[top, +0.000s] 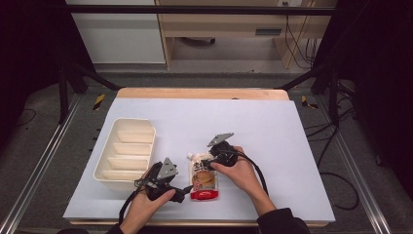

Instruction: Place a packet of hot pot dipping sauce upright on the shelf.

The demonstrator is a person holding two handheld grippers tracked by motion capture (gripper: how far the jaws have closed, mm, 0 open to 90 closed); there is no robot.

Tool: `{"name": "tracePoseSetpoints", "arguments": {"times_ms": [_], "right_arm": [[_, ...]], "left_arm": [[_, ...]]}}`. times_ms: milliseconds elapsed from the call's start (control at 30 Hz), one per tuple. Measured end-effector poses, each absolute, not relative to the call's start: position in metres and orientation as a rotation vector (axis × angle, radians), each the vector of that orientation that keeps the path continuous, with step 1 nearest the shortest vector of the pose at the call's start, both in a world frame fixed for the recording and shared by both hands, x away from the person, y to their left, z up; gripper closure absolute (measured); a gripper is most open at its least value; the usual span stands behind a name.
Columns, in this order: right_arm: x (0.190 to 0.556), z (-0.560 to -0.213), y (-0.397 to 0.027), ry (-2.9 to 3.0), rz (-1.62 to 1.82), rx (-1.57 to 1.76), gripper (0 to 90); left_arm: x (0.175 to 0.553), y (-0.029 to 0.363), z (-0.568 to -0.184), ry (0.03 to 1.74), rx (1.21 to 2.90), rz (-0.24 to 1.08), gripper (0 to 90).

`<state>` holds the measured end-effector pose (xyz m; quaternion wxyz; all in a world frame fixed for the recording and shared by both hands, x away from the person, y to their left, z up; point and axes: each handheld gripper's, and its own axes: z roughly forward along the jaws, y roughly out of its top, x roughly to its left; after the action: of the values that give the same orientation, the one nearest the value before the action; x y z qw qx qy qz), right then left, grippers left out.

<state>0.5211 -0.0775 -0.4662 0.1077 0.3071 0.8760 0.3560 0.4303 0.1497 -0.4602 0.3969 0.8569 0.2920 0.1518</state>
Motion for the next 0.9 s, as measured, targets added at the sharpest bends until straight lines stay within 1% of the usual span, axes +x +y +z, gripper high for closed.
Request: {"name": "tracePoseSetpoints", "arguments": {"times_ms": [267, 533, 700, 867, 900], "right_arm": [[0.503, -0.454, -0.077, 2.599, 1.117, 0.843, 54.0], [0.498, -0.464, -0.076, 2.635, 1.022, 0.853, 57.5], [0.502, -0.459, -0.077, 2.579, 1.069, 0.851, 70.7], [0.505, -0.461, -0.076, 2.557, 1.059, 0.845, 89.2], [0.505, -0.460, -0.077, 2.544, 1.069, 0.843, 89.8]], "left_arm": [[0.431, 0.151, -0.460, 0.744, 2.163, 0.385, 8.1], [0.431, 0.151, -0.459, 0.738, 2.166, 0.383, 8.2], [0.432, 0.151, -0.460, 0.742, 2.170, 0.385, 8.3], [0.432, 0.150, -0.460, 0.740, 2.171, 0.382, 8.4], [0.432, 0.150, -0.460, 0.741, 2.170, 0.382, 8.4]]}}
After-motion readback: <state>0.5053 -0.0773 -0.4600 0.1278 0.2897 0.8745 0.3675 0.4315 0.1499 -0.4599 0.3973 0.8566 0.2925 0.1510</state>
